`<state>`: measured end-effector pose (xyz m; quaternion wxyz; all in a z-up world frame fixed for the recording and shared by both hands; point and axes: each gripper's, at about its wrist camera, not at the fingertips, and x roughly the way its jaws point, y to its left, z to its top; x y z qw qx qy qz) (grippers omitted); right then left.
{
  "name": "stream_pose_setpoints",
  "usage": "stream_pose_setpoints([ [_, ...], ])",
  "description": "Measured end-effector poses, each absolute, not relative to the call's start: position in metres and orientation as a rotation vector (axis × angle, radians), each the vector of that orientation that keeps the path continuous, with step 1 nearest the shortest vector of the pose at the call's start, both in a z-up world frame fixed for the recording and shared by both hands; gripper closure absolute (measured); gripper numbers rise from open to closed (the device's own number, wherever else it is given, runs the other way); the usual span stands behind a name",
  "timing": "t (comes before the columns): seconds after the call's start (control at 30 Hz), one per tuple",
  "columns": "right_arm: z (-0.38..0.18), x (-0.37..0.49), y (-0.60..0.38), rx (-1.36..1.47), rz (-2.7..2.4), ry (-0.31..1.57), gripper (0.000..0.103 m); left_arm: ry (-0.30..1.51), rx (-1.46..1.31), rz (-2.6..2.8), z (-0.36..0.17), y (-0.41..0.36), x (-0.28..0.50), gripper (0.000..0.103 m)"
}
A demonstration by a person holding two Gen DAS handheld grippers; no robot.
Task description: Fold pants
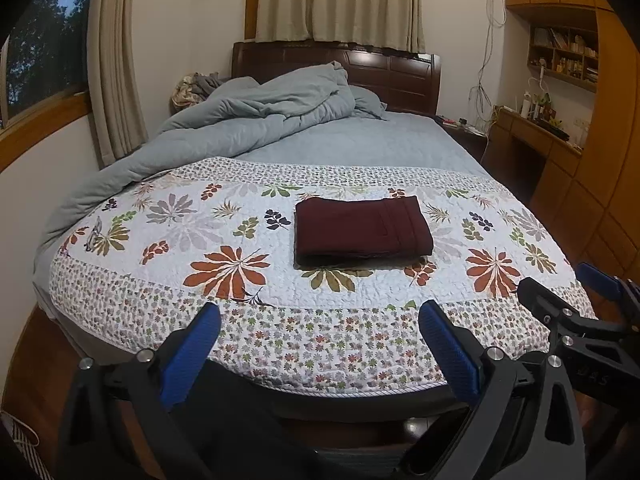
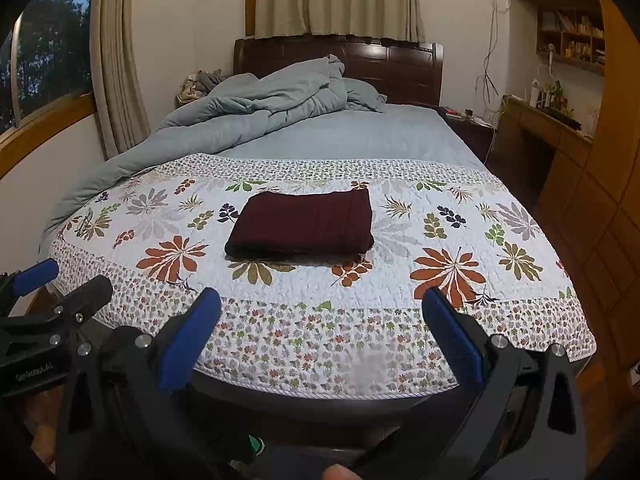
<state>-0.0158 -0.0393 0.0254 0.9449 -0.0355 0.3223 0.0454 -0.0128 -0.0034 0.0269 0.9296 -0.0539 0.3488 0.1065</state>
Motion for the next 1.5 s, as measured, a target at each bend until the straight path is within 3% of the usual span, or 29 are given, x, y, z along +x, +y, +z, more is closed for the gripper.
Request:
stream_pose_setpoints([
  [1.5, 0.0208, -0.0167, -0.0394, -0.074, 0.086, 0.663, 0.003, 0.724, -0.109, 0.216, 0.0264, -0.0011, -0.0142, 0.004],
])
